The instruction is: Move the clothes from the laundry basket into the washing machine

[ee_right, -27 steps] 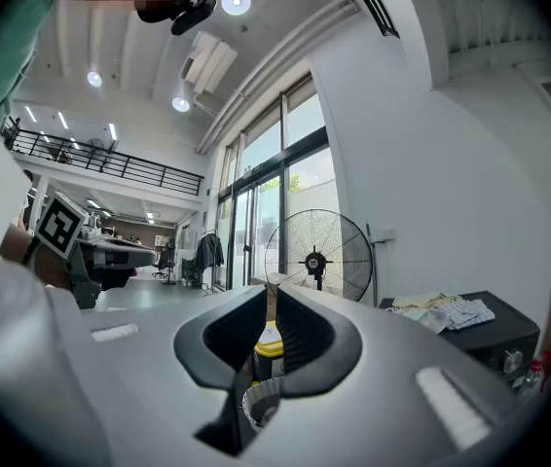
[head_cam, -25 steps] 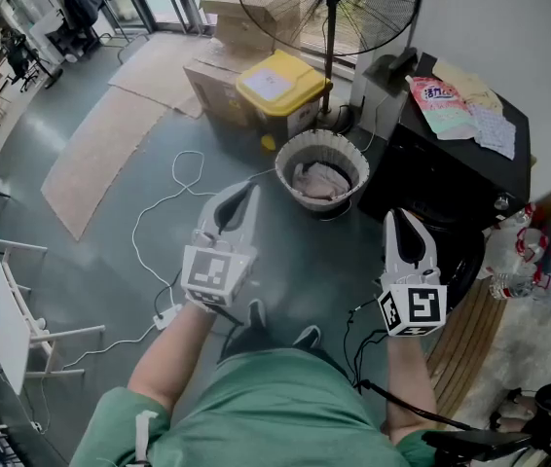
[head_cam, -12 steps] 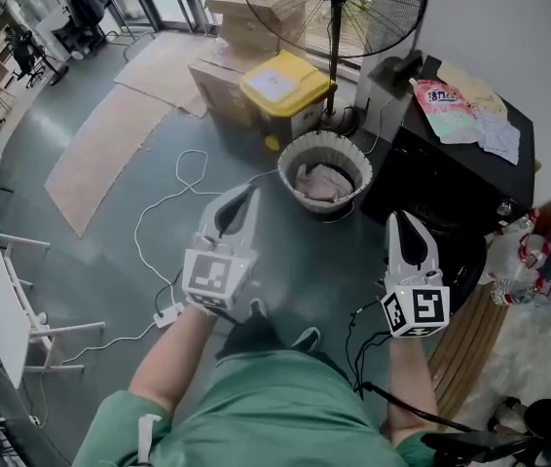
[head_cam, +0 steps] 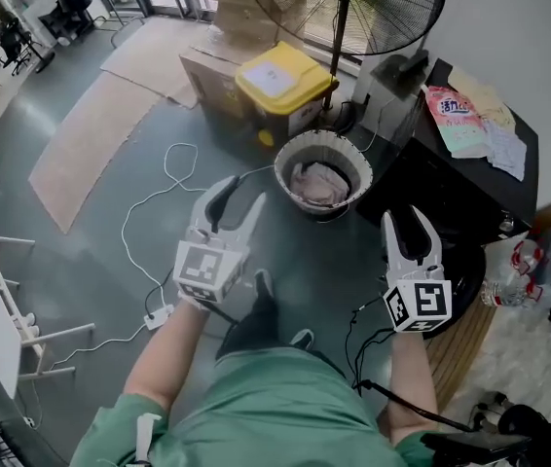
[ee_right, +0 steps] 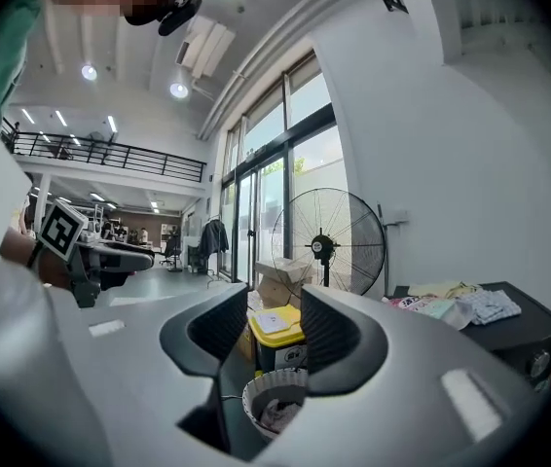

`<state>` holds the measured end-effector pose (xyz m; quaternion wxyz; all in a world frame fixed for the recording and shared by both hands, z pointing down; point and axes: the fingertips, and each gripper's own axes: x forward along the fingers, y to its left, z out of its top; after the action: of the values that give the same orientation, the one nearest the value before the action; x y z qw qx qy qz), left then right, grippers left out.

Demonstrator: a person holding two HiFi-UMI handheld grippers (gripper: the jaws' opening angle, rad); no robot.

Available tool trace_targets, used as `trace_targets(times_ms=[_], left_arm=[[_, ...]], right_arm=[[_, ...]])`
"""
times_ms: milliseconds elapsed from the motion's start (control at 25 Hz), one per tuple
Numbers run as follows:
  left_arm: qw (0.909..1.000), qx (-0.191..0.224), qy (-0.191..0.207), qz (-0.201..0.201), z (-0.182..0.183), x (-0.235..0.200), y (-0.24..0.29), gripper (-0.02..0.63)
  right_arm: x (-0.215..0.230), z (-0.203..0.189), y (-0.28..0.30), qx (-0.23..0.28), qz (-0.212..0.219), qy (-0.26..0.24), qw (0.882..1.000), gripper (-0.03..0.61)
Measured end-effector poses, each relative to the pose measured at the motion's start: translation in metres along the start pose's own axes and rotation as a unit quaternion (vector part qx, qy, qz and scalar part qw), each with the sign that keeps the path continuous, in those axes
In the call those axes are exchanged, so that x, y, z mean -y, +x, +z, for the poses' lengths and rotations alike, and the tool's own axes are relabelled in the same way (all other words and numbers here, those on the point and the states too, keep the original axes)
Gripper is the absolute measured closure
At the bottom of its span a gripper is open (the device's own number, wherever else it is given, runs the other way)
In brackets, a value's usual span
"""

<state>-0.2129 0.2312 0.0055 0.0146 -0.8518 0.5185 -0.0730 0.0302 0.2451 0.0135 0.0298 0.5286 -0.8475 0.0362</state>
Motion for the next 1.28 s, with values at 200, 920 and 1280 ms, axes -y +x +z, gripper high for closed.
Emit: trace_targets(times_ms=[200, 920, 1280], left_arm=[[0.9990, -0.019, -0.033, -0.021, -0.027, -0.058, 0.048, 0.362], [0.9887, -0.084, -0.026, -0.122, -0.087, -0.138, 0.177, 0.353], [0.9698, -0.134, 0.021, -0.203, -0.119, -0.053, 0.269, 0.351]], right_arm=[[0.000, -0.005, 0.067, -0.051, 0.001, -0.025, 0.998, 0.333], [0.017, -0.053, 0.202, -0.126, -0.044, -0.003, 0.991, 0.305], [0.091, -0.106, 0.188, -0.126, -0.076, 0.062, 0.987, 0.305]])
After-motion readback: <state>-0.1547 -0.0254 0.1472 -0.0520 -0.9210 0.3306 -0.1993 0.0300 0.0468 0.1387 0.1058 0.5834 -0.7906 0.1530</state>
